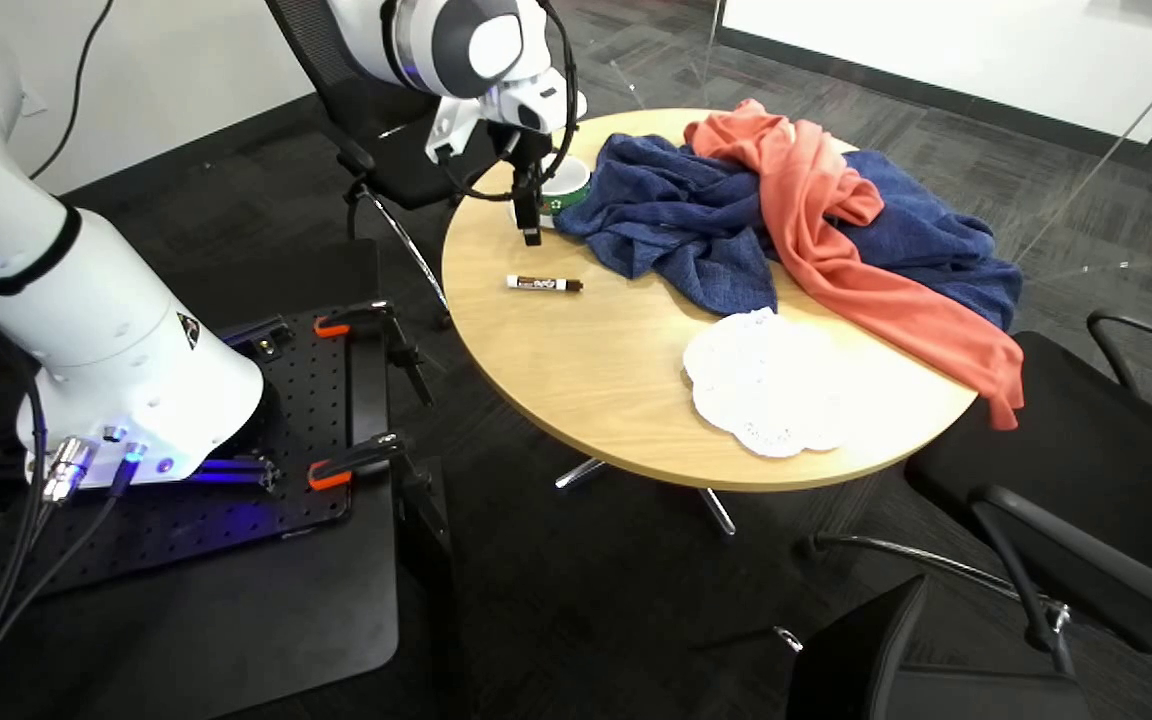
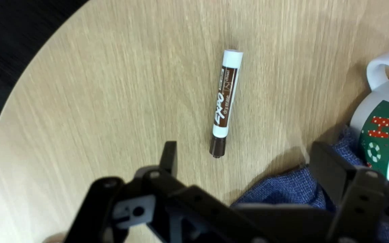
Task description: Pick the marker and put it in the cup
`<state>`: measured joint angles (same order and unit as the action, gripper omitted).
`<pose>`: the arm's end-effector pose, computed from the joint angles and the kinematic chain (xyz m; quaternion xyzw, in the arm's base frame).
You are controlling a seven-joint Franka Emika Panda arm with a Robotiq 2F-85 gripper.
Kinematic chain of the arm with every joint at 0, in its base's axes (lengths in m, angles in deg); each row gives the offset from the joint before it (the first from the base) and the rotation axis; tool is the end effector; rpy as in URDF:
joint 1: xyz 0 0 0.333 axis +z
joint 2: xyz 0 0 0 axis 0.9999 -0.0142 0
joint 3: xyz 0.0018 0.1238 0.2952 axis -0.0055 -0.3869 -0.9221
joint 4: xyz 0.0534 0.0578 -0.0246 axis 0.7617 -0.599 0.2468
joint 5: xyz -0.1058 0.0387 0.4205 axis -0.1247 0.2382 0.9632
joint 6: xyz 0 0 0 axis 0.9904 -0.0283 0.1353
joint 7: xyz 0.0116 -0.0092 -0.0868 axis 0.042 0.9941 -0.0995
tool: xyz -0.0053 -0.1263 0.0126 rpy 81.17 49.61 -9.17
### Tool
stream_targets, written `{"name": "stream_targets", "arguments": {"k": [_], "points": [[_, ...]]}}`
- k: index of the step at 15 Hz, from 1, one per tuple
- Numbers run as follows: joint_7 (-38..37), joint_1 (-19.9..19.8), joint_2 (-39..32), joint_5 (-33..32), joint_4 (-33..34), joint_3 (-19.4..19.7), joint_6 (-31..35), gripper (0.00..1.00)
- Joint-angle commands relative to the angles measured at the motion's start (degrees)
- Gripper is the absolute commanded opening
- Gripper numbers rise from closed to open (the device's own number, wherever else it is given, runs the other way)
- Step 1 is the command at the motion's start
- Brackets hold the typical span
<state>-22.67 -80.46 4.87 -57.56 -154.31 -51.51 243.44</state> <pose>0.4453 0.1936 0.1139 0.9910 -0.1299 0.0289 0.0148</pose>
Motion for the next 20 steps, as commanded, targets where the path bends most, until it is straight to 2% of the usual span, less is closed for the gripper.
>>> {"name": "stream_targets", "arguments": {"k": [1, 2, 3, 7, 13, 20], "points": [[-1.4, 0.9, -6.7, -1.0, 4.7, 1.4, 2.2, 1.00], [-1.3, 1.1, -8.1, -1.3, 5.6, 1.8, 2.3, 1.00], [2.3, 5.5, -9.0, 3.4, 6.2, 5.8, 3.0, 1.00], [5.9, 9.0, -13.4, 8.2, 9.0, 9.9, 4.5, 1.00], [11.9, 10.5, -16.7, 15.3, 11.2, 11.2, 4.6, 1.00], [16.0, 10.1, -18.1, 20.8, 11.8, 11.4, 4.5, 1.00]]}}
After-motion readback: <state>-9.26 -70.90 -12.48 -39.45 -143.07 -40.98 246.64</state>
